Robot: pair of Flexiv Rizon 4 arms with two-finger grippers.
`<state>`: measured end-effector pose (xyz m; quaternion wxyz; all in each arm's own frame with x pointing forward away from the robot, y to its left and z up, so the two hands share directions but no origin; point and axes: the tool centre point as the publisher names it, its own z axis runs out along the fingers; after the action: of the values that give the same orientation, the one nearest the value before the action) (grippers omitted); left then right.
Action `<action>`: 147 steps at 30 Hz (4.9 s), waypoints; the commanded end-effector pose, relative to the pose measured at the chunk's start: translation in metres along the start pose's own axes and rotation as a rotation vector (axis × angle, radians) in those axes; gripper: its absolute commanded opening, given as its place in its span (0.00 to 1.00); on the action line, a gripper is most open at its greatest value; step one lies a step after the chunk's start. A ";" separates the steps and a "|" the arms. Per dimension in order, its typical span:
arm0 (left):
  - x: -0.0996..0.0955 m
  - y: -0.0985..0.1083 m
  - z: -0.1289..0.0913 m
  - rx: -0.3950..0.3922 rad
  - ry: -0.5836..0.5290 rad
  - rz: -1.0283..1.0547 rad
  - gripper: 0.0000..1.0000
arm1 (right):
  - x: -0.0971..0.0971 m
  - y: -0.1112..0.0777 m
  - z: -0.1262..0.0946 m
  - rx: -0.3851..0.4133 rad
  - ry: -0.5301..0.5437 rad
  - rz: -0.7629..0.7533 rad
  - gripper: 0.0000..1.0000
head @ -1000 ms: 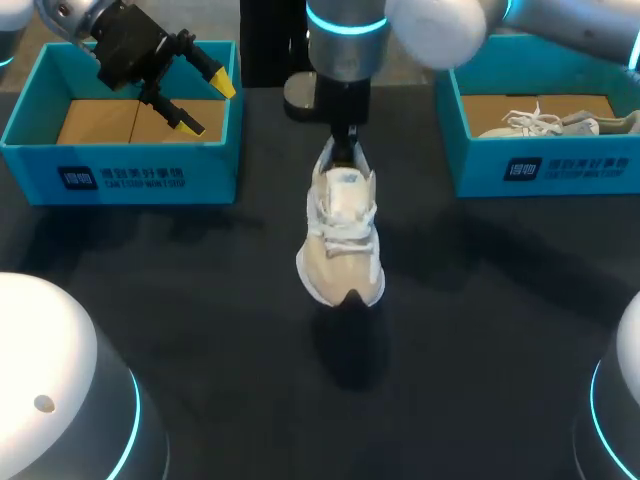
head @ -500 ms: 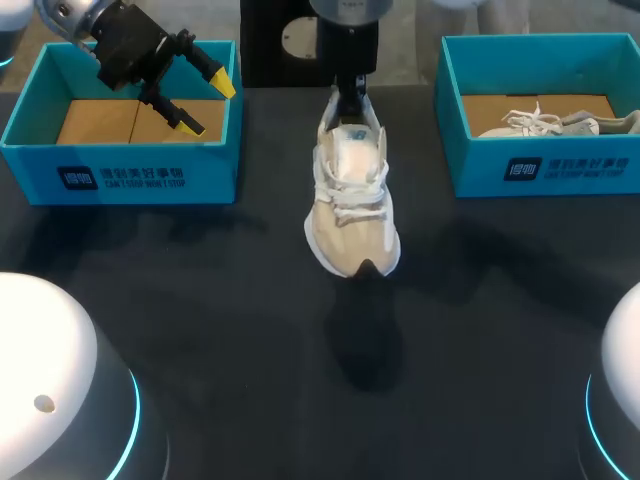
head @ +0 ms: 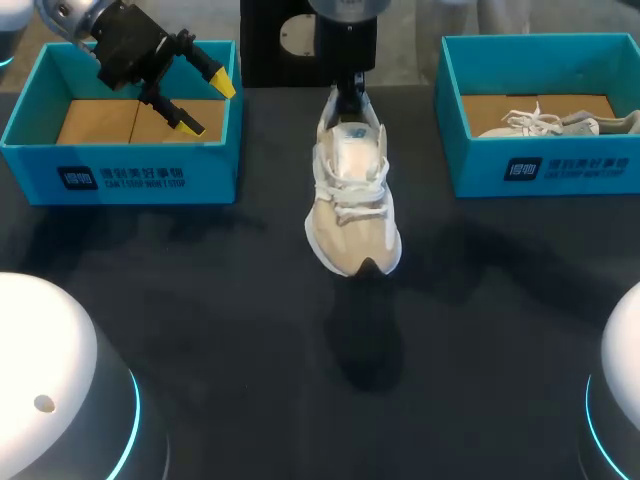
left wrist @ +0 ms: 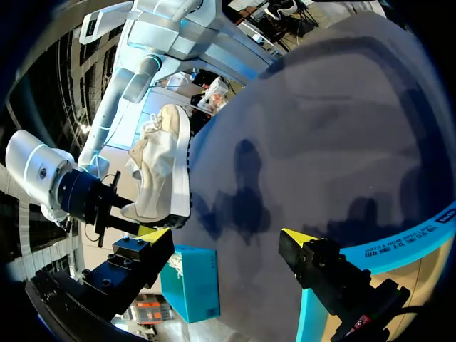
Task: Take the shoe out of the shoebox, open the shoe tongue, remove and reinsert the insole, then place the shoe into the shoebox
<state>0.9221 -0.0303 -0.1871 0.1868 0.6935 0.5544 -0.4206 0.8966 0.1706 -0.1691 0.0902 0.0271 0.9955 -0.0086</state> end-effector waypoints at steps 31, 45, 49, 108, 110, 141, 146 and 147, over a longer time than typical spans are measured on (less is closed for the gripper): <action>0.000 -0.002 0.000 -0.003 0.003 0.000 1.00 | -0.049 -0.060 0.001 0.064 -0.036 0.047 0.00; 0.000 -0.002 0.000 -0.003 0.003 0.000 1.00 | -0.111 -0.133 0.005 0.069 -0.024 0.048 0.00; 0.000 -0.002 0.000 -0.003 0.003 0.000 1.00 | -0.130 -0.156 0.013 0.087 -0.038 0.075 0.00; 0.000 -0.002 0.000 -0.003 0.003 0.000 1.00 | -0.244 -0.295 0.041 0.135 -0.037 0.106 0.00; 0.000 -0.002 0.000 -0.003 0.003 0.000 1.00 | -0.249 -0.306 0.042 0.136 -0.037 0.111 0.00; 0.000 -0.002 0.000 -0.003 0.003 0.000 1.00 | -0.306 -0.448 0.084 0.189 -0.015 0.265 0.00; 0.000 -0.002 0.000 -0.003 0.003 0.000 1.00 | -0.310 -0.457 0.086 0.199 -0.024 0.331 0.00; 0.000 -0.002 0.000 -0.003 0.003 0.000 1.00 | -0.310 -0.459 0.086 0.202 -0.024 0.342 0.00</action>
<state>0.9221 -0.0303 -0.1871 0.1868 0.6935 0.5544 -0.4206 1.1839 -0.3037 -0.1939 0.1076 0.1981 0.9699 -0.0917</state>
